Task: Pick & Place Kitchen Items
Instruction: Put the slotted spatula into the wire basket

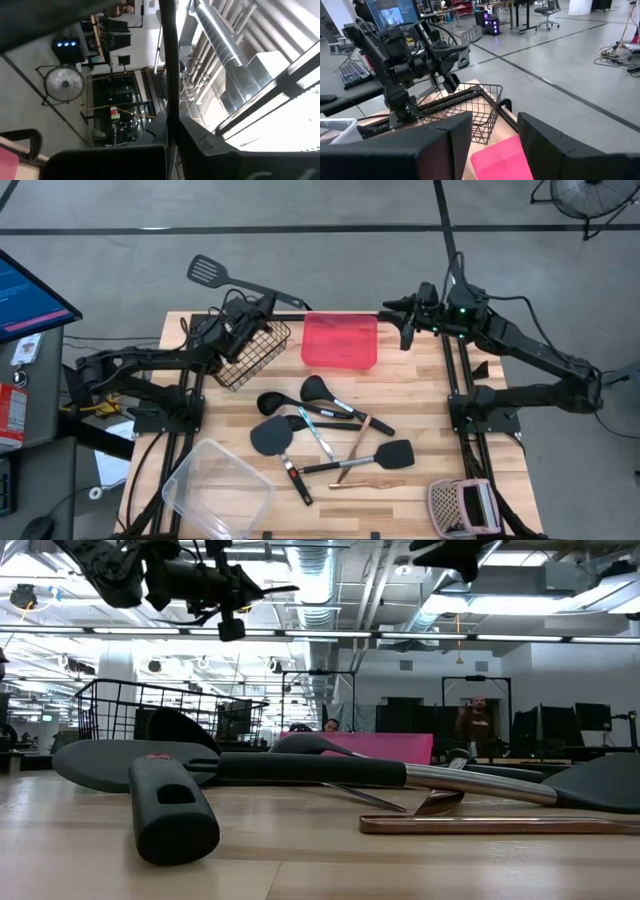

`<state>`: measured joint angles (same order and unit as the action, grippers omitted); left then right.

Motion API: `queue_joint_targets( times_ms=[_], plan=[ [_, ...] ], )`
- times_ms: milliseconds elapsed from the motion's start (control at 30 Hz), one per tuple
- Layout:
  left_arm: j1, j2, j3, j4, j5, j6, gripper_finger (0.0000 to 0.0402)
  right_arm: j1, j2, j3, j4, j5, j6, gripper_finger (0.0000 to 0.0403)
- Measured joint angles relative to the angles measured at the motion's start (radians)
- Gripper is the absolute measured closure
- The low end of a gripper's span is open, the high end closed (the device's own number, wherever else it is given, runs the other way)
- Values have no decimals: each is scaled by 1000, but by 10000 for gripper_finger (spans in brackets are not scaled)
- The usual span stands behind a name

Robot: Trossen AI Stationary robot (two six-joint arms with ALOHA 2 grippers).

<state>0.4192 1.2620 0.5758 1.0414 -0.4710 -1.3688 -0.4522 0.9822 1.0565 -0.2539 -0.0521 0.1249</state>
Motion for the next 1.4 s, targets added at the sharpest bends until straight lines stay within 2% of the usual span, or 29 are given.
queue_joint_targets(
  times_ms=[300, 1400],
  plan=[
    [-9, 5, 0, 26, 0, -5, 401, 0, 53, 0, 4, 0, 0, 244],
    [-78, 5, 0, 27, -43, -16, 401, 0, 53, 1, 1, 0, 34, 244]
  ],
)
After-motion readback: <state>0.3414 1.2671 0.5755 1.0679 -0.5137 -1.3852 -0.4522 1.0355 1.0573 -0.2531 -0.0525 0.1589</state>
